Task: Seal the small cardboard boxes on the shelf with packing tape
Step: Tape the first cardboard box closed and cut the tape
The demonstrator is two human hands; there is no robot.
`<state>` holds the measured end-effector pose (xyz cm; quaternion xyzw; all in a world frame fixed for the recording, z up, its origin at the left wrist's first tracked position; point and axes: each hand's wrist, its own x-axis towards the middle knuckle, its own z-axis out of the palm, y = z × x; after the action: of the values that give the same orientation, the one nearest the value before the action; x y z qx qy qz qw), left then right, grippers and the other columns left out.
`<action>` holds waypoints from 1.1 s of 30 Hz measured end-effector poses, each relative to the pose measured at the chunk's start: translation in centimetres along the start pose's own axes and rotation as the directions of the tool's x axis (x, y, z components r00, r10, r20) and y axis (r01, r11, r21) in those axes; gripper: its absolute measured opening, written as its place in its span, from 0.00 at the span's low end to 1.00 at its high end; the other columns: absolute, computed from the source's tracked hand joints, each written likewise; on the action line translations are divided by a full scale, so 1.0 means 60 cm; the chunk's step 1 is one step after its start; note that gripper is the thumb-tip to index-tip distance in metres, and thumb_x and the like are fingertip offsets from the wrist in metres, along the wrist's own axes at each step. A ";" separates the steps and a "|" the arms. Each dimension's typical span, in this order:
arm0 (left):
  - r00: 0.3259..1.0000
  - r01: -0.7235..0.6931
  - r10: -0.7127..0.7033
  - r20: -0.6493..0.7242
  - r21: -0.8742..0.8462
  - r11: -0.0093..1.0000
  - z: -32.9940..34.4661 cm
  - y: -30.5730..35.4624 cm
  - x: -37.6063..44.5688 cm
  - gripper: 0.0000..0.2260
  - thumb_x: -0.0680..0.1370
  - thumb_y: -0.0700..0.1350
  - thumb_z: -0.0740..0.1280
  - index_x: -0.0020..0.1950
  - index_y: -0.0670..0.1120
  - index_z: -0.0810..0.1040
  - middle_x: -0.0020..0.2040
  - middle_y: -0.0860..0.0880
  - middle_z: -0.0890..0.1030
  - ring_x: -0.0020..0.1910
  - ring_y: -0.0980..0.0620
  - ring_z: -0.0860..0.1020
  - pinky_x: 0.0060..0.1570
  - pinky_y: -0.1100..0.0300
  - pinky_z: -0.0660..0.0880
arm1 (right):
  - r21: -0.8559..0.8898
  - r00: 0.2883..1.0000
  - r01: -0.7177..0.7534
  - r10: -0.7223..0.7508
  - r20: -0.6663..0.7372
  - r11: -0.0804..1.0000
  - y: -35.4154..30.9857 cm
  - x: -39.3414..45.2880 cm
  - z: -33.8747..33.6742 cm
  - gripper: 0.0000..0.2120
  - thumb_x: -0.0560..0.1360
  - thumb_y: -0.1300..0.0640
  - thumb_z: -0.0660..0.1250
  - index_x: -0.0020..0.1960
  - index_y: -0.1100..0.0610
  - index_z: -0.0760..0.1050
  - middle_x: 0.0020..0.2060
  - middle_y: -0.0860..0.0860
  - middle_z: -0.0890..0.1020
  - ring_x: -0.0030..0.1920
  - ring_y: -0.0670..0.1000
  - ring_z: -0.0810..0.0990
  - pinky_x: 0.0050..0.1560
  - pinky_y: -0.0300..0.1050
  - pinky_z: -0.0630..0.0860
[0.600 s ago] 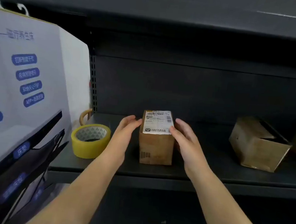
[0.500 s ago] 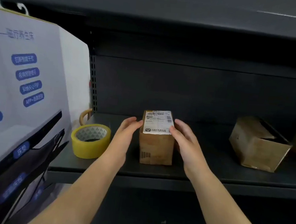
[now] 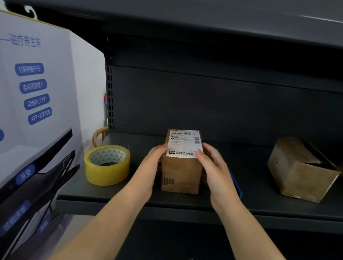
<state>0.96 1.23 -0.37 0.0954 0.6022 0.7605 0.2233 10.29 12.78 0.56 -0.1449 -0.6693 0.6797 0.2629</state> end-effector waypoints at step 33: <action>0.956 -0.278 0.223 0.189 0.356 0.892 -0.008 0.045 -0.048 0.20 0.76 0.39 0.64 0.69 0.47 0.70 0.56 0.52 0.79 0.51 0.57 0.77 0.41 0.70 0.75 | 0.016 0.980 -0.042 0.038 0.197 0.999 0.003 -0.003 0.005 0.29 0.70 0.46 0.69 0.67 0.34 0.60 0.64 0.44 0.73 0.56 0.42 0.77 0.47 0.36 0.75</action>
<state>2.69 -0.98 2.43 0.2678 0.7025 0.6436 0.1433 10.24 12.41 0.35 -0.0878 -0.6822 0.7025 0.1830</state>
